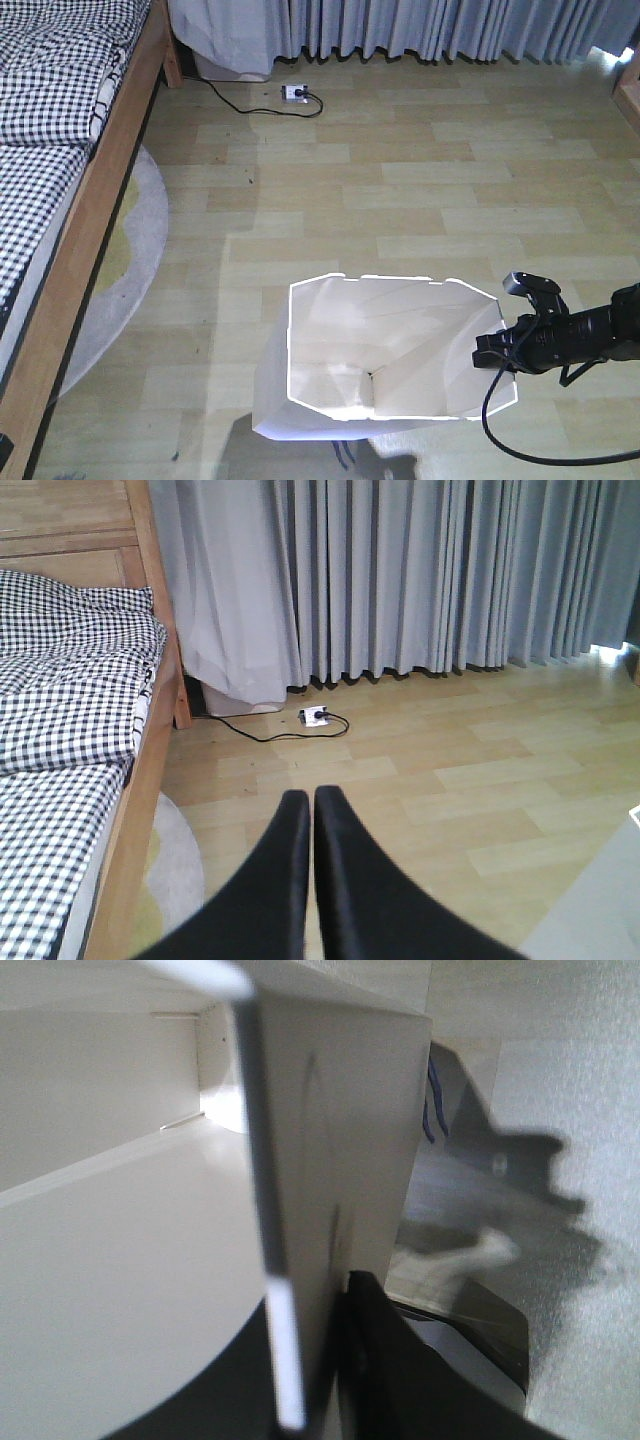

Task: Move trash bin to bedside with robot
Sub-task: 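Carry the bin with the right gripper while driving toward the bedside curtains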

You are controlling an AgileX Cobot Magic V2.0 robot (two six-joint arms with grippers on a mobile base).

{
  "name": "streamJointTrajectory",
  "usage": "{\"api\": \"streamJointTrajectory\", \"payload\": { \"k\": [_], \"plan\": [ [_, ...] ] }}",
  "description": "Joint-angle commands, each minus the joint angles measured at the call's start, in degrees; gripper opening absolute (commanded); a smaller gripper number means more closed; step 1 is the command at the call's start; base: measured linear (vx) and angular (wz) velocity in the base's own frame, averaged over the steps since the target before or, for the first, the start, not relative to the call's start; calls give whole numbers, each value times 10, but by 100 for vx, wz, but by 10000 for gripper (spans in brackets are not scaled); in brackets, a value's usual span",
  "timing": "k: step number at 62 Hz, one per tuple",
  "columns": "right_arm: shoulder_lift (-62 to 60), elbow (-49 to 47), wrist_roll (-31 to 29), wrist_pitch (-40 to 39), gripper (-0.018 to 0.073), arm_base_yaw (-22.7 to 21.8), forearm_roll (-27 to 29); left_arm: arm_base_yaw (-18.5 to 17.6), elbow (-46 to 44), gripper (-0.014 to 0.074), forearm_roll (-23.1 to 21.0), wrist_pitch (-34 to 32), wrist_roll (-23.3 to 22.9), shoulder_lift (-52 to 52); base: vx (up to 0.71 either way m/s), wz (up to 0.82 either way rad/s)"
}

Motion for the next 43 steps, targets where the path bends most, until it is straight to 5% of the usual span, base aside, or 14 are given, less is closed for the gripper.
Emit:
{"api": "streamJointTrajectory", "payload": {
  "k": [1,43],
  "plan": [
    [-40,-3,1,149,-5,-1,16,-3,11,-6,-2,-40,0,-8,29,5],
    [-40,-3,1,149,-5,-1,16,-3,11,-6,-2,-40,0,-8,26,2]
  ]
}}
